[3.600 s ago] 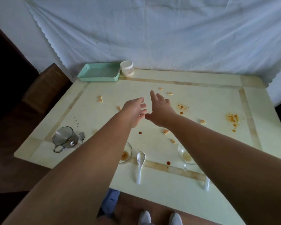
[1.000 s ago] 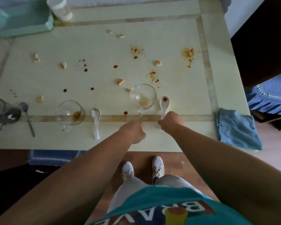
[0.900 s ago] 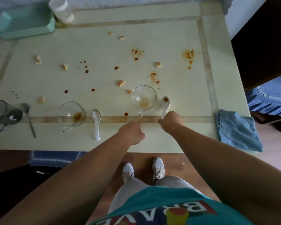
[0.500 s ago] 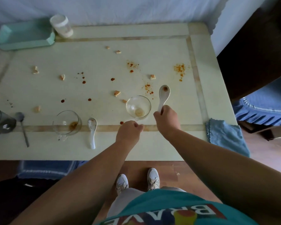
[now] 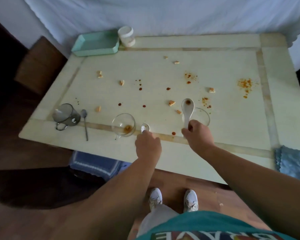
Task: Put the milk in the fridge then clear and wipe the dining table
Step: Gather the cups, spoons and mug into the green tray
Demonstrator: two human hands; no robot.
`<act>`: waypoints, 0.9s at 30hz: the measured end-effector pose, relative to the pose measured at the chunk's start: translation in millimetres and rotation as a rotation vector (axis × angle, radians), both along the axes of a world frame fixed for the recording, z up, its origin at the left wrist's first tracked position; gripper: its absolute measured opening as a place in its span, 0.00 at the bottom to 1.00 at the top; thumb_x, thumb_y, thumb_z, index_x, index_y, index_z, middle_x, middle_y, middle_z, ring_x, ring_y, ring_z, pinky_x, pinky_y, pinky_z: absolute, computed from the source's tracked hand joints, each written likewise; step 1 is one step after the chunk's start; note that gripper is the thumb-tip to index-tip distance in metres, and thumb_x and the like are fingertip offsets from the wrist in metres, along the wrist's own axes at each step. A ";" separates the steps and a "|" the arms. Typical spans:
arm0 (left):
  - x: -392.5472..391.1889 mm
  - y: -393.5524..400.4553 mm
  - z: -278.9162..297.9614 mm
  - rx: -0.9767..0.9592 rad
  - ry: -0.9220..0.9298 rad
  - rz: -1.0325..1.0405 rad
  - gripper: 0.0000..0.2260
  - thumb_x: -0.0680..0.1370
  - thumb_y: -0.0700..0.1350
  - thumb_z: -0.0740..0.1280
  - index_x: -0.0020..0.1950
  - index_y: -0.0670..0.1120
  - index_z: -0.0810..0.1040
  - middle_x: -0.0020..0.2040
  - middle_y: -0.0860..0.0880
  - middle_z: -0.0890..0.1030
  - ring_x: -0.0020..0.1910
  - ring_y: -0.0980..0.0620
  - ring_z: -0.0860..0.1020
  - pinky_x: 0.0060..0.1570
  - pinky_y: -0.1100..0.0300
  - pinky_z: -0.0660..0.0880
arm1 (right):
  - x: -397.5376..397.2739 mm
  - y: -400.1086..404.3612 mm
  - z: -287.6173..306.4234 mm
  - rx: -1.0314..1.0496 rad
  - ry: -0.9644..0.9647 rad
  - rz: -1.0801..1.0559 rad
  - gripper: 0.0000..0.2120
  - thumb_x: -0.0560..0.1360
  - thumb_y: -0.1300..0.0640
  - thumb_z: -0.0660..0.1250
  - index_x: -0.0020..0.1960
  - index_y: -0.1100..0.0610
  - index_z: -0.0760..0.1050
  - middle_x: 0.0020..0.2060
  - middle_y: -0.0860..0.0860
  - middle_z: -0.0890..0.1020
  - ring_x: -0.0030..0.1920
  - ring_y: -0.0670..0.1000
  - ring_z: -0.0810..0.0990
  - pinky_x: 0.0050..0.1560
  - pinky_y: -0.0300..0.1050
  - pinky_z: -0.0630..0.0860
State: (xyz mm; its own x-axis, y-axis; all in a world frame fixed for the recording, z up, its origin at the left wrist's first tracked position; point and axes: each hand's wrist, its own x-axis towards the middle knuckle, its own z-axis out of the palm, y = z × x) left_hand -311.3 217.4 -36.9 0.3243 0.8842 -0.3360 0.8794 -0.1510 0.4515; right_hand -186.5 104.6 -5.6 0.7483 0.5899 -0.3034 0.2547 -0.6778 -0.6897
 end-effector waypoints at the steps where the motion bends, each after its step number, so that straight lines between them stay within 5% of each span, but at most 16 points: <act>1: -7.7 5.9 -3.3 -0.018 0.025 0.029 0.15 0.77 0.47 0.64 0.63 0.45 0.73 0.58 0.45 0.76 0.57 0.45 0.77 0.56 0.54 0.74 | -5.5 3.8 -0.1 -0.003 0.007 0.012 0.09 0.75 0.56 0.63 0.37 0.57 0.70 0.29 0.52 0.74 0.29 0.51 0.72 0.28 0.43 0.63; 5: -33.9 25.4 -18.1 -0.050 0.131 0.085 0.19 0.78 0.48 0.65 0.65 0.41 0.68 0.60 0.42 0.74 0.60 0.42 0.75 0.55 0.53 0.72 | -20.8 13.2 -1.8 -0.010 0.028 0.037 0.12 0.76 0.56 0.63 0.35 0.57 0.67 0.29 0.52 0.72 0.30 0.52 0.70 0.29 0.45 0.64; 17: -42.5 38.4 -65.5 -0.061 0.229 -0.134 0.13 0.80 0.48 0.61 0.60 0.42 0.72 0.56 0.42 0.77 0.56 0.42 0.77 0.51 0.52 0.72 | -33.2 21.8 -13.9 -0.145 0.029 0.004 0.09 0.75 0.55 0.64 0.37 0.57 0.70 0.32 0.52 0.77 0.31 0.50 0.72 0.30 0.45 0.66; 27: -56.3 54.0 -26.9 0.031 -0.254 -0.198 0.10 0.82 0.50 0.57 0.45 0.47 0.69 0.34 0.51 0.73 0.31 0.52 0.72 0.30 0.57 0.63 | -39.8 32.0 -9.6 -0.022 0.098 -0.217 0.09 0.77 0.53 0.63 0.43 0.58 0.74 0.37 0.54 0.81 0.35 0.53 0.77 0.32 0.45 0.70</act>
State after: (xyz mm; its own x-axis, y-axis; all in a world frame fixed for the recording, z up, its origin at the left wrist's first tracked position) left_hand -367.7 271.4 -63.8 0.5607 0.8045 -0.1959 0.6916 -0.3249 0.6451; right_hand -226.3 136.6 -15.2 0.8229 0.4110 -0.3924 0.0338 -0.7248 -0.6882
